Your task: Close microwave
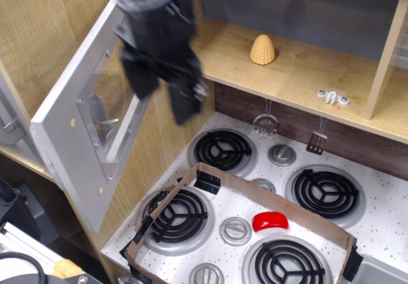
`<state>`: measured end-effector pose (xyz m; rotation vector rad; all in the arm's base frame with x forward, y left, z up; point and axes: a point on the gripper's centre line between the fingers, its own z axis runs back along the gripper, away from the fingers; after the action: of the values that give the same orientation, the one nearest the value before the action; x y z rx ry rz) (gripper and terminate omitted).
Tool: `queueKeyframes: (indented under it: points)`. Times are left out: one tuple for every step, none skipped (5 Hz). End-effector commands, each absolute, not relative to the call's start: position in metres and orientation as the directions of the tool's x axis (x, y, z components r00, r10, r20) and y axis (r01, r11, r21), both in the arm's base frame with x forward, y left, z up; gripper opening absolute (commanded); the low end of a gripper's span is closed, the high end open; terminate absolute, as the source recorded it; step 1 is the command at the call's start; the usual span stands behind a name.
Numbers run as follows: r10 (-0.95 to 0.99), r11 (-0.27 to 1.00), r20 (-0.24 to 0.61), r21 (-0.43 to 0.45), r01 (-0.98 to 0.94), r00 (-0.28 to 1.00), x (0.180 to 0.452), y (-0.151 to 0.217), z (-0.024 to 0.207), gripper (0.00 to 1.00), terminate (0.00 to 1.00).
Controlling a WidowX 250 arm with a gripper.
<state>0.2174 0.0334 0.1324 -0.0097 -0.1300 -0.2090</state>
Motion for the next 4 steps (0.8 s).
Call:
queueKeyframes:
  points:
    - [-0.244, 0.966, 0.055, 0.103, 0.237, 0.968, 0.194, 0.057, 0.2, 1.0, 0.0]
    - [-0.28, 0.951, 0.055, 0.15, 0.269, 0.959, 0.178, 0.068, 0.213, 1.0, 0.0]
    - [-0.308, 0.939, 0.041, 0.177, 0.296, 0.951, 0.167, 0.083, 0.21, 1.0, 0.0]
    - [-0.37, 0.9, 0.041, 0.264, 0.347, 0.928, 0.159, 0.099, 0.193, 1.0, 0.0]
